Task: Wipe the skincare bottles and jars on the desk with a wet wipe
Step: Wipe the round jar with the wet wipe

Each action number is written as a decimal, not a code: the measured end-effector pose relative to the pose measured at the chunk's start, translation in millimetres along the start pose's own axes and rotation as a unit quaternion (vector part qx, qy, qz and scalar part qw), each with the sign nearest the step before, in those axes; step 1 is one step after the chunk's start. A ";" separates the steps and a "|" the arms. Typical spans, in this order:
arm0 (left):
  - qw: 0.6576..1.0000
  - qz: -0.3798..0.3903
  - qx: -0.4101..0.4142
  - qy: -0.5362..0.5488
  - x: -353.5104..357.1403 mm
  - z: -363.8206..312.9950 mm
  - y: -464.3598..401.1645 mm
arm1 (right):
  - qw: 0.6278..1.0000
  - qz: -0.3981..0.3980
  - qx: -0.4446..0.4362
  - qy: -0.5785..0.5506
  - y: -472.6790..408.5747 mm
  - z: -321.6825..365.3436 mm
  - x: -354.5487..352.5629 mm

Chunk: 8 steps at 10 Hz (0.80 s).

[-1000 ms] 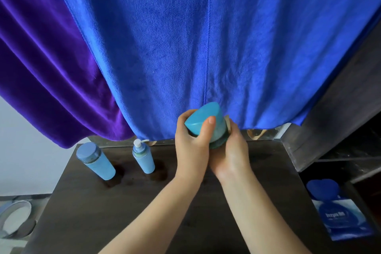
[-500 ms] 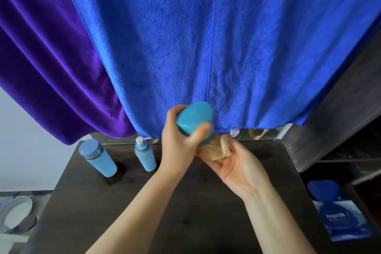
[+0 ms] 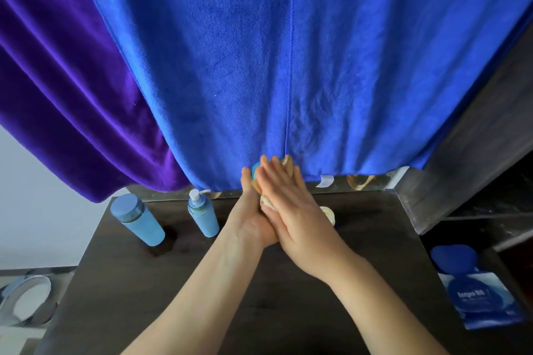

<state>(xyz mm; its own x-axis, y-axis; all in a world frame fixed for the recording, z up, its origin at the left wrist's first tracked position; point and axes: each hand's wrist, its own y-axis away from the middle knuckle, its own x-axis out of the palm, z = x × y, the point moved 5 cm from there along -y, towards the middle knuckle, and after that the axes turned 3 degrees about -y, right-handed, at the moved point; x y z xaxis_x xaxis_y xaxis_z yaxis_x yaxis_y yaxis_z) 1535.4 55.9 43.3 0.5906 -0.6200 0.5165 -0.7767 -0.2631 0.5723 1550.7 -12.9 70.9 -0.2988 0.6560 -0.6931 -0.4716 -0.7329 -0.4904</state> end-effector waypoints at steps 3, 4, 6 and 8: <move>0.933 -0.029 0.284 -0.218 -12.4 -12.1 2.3 | 0.871 -0.148 0.220 -0.413 28.1 -31.2 -73.4; 0.821 -0.007 0.413 -0.395 1.0 -2.4 19.4 | 0.949 -0.095 0.131 -0.271 -0.5 -4.8 -80.9; 0.803 0.011 0.450 -0.390 2.7 -1.6 20.0 | 0.989 0.099 0.042 0.103 -5.5 3.2 -19.0; 0.809 -0.040 0.423 -0.406 -22.8 1.5 5.4 | 0.955 0.048 0.253 -0.148 17.1 -34.3 -6.5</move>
<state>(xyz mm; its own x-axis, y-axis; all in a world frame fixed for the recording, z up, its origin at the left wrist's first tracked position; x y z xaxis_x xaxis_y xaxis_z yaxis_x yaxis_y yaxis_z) 1517.4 67.6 33.7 0.5753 -0.7665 -0.2856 -0.8174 -0.5260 -0.2348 1573.0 -35.8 48.9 -0.5471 0.6677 -0.5048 -0.7487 -0.6601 -0.0617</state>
